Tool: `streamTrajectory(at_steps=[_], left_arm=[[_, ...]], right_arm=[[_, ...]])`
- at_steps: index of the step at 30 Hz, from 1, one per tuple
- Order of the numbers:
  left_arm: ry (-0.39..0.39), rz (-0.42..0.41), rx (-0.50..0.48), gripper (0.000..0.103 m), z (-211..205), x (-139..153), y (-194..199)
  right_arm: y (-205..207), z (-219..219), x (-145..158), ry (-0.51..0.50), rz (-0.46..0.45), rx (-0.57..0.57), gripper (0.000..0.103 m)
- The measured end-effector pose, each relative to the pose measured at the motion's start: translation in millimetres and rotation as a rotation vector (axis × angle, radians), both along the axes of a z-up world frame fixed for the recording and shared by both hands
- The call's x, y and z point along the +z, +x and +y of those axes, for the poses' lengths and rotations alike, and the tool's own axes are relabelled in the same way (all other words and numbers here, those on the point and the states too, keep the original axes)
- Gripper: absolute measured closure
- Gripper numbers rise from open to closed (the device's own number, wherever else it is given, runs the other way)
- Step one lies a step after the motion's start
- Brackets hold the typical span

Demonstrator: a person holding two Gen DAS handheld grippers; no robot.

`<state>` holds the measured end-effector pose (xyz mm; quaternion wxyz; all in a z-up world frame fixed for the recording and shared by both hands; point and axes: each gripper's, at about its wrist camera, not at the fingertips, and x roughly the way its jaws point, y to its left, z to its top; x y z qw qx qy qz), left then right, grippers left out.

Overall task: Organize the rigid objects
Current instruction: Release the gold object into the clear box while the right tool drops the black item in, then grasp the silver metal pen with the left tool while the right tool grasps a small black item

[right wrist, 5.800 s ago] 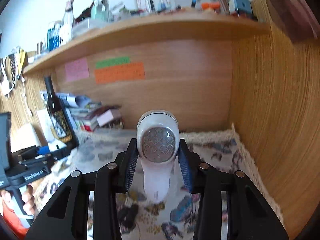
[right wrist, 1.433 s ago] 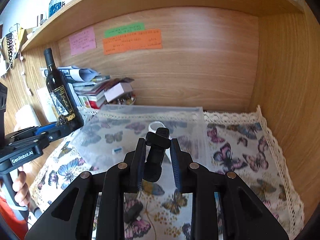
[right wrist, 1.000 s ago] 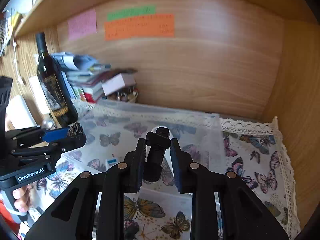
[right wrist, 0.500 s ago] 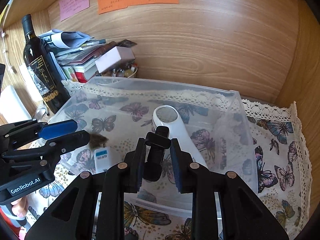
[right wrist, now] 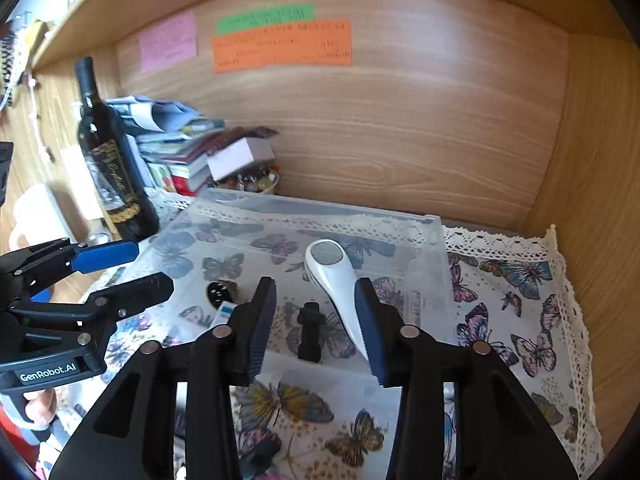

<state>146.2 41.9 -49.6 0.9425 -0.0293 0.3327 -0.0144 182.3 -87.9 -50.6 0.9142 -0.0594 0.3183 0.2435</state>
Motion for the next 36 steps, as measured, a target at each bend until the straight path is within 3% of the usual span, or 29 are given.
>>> streamTrajectory(at_steps=[5,13,25,27,36], left_arm=[[0.001,0.008,0.001,0.036,-1,-4,-21],[-0.017,0.089,-0.051,0.036,-14,-32,-45],[-0.05,0.184,-0.151,0.037,-39,-65,-64],[-0.051,0.194,-0.163,0.048,-41,-68,-66],[-0.019,0.196,-0.147,0.078,-37,-70,-74]], right_arm=[[-20,-7,0,-0.002,-0.016,0.003,0.057],[-42,-16,-19,-0.021,0.02,-0.016,0.053],[-56,-21,-64,-0.067,0.158,-0.024,0.049],[-58,-19,-69,-0.072,0.176,-0.017,0.049],[-63,-5,-80,-0.068,0.225,0.034,0.049]])
